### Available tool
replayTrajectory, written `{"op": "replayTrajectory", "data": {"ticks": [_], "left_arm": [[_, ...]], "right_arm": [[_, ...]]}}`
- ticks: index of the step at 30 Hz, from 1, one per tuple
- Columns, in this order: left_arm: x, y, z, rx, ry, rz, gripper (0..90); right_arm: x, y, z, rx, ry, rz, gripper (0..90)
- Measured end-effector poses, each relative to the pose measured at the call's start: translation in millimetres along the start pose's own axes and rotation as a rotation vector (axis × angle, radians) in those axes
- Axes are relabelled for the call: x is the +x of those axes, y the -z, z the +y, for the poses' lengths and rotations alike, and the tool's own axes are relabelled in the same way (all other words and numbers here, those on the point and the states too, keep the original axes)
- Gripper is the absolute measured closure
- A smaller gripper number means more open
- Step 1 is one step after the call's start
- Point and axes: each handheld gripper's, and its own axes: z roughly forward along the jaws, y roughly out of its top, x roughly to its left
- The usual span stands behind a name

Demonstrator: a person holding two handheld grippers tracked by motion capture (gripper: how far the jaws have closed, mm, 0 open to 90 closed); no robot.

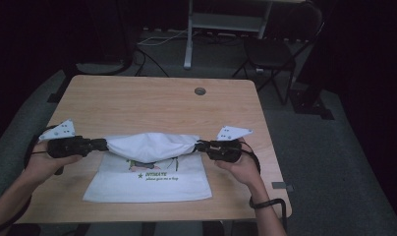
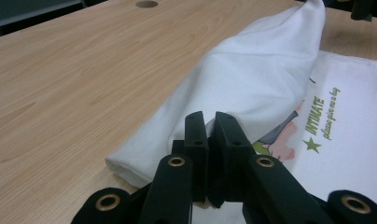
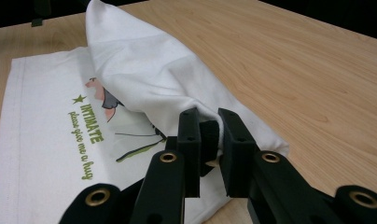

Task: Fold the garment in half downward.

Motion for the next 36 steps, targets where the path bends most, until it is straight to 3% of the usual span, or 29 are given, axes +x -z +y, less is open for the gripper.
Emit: {"op": "replayTrajectory", "data": {"ticks": [36], "left_arm": [[-12.4, 6.7, -3.7, -0.010, -0.010, -0.010, 84.3]], "right_arm": [[10.1, 5.5, -6.6, -0.004, 0.002, 0.008, 79.7]]}}
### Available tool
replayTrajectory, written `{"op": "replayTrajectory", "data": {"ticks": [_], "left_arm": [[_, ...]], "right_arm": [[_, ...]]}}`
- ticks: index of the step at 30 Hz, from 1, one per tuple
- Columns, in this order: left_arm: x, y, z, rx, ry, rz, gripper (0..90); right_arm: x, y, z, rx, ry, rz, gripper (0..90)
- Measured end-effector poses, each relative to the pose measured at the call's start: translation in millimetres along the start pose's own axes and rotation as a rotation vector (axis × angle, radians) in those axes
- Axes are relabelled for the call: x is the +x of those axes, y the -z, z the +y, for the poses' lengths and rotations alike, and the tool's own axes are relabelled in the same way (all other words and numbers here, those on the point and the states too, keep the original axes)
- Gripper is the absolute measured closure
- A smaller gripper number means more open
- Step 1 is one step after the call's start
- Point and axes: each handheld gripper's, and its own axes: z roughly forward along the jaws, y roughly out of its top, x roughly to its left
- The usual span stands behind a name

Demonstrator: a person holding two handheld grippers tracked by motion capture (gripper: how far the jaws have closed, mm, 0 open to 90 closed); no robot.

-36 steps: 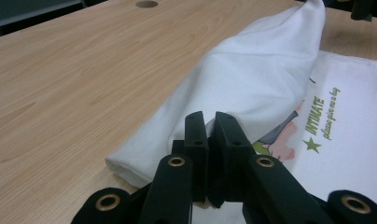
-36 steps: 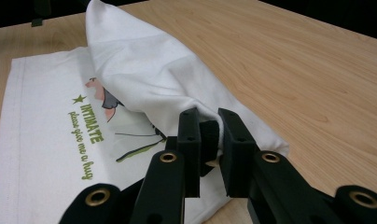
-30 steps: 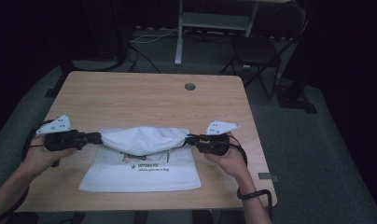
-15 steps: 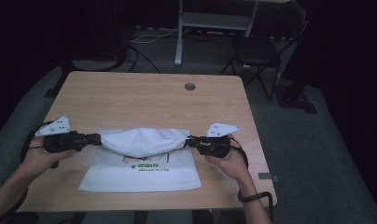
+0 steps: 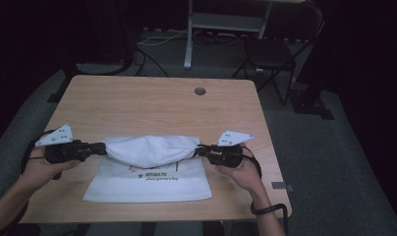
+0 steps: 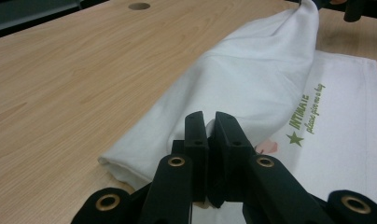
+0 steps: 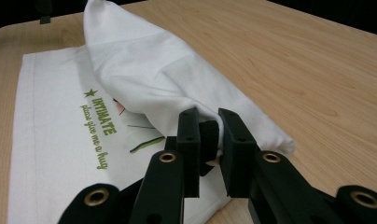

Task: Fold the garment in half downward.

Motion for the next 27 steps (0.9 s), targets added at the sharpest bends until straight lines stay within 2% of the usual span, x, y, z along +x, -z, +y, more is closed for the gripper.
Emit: {"op": "replayTrajectory", "data": {"ticks": [12, 27], "left_arm": [[-4.0, 1.6, 1.8, 0.002, -0.015, -0.002, 84.3], [-6.7, 3.5, -1.5, -0.011, -0.008, -0.003, 84.2]], "right_arm": [[3.0, 2.0, -0.7, -0.003, 0.006, 0.004, 79.4], [6.0, 4.1, -1.4, -0.004, 0.007, 0.006, 79.3]]}}
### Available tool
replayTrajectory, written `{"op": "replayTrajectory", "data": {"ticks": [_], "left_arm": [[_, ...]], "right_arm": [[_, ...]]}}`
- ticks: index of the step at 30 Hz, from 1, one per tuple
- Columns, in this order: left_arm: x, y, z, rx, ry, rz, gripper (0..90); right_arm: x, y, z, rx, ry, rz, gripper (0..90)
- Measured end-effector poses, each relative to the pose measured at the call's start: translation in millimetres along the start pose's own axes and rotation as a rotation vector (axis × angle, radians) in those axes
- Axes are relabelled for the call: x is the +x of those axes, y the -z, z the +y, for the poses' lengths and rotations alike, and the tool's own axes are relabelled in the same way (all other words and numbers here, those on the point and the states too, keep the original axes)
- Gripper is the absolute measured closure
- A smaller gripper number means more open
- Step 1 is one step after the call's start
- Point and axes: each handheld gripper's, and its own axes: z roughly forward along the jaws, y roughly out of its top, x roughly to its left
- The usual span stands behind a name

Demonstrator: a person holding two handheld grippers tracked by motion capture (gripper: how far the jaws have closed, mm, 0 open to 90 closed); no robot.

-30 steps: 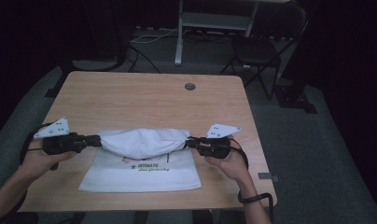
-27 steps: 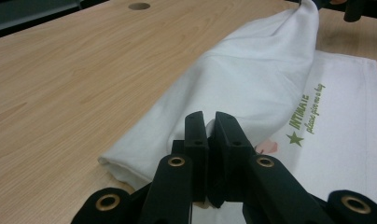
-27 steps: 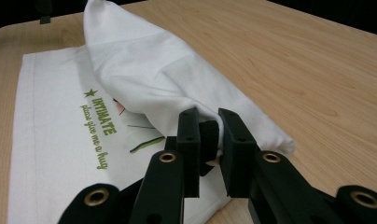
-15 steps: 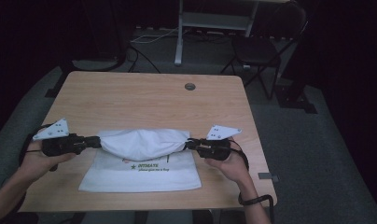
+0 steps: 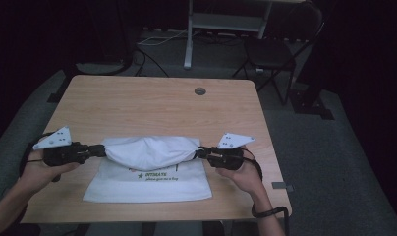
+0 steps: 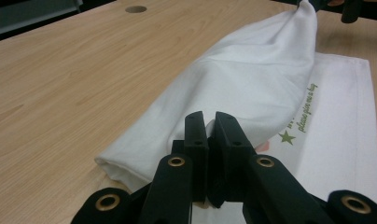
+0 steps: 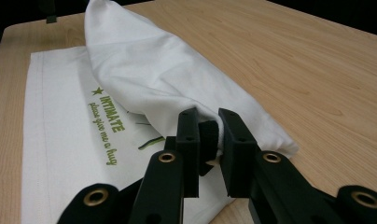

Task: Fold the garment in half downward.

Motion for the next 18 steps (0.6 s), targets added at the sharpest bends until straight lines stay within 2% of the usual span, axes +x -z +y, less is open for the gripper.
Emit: {"op": "replayTrajectory", "data": {"ticks": [18], "left_arm": [[-5.0, 3.1, -1.8, -0.005, -0.007, -0.007, 84.2]], "right_arm": [[5.5, 3.0, 0.0, 0.005, 0.016, 0.004, 79.3]]}}
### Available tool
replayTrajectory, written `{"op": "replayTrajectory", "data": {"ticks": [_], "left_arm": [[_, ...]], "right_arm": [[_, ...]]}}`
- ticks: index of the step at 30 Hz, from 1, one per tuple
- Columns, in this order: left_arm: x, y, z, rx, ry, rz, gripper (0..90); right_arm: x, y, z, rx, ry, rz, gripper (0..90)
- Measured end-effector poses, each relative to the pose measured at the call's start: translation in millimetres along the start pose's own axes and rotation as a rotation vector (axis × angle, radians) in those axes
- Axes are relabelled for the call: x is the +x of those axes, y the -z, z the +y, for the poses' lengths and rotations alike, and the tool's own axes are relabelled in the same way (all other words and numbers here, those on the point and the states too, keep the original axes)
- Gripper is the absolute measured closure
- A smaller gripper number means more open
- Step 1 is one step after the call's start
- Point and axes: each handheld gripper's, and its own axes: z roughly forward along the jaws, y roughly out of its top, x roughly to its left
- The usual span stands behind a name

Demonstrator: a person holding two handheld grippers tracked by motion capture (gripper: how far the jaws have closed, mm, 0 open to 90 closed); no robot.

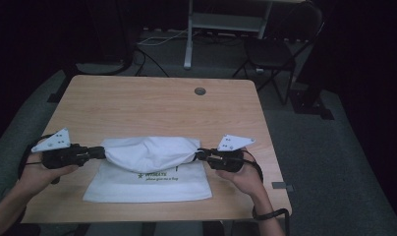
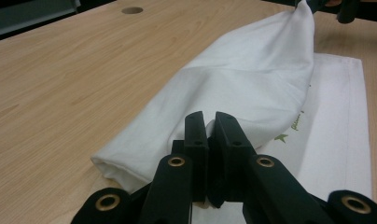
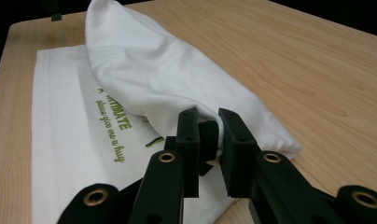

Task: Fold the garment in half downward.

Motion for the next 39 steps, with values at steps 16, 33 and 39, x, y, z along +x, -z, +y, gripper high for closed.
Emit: {"op": "replayTrajectory", "data": {"ticks": [16, 33, 39], "left_arm": [[-6.1, 5.0, -3.5, -0.005, -0.005, -0.004, 84.1], [-9.5, 6.8, -6.7, -0.006, -0.001, -0.004, 84.0], [-10.4, 7.5, -6.3, -0.006, -0.003, -0.004, 84.0]], "right_arm": [[5.6, 4.1, 0.0, 0.004, 0.016, 0.007, 79.2], [9.2, 6.4, -4.0, 0.013, 0.020, 0.018, 79.1], [10.0, 6.9, -4.5, 0.013, 0.022, 0.020, 79.1]]}}
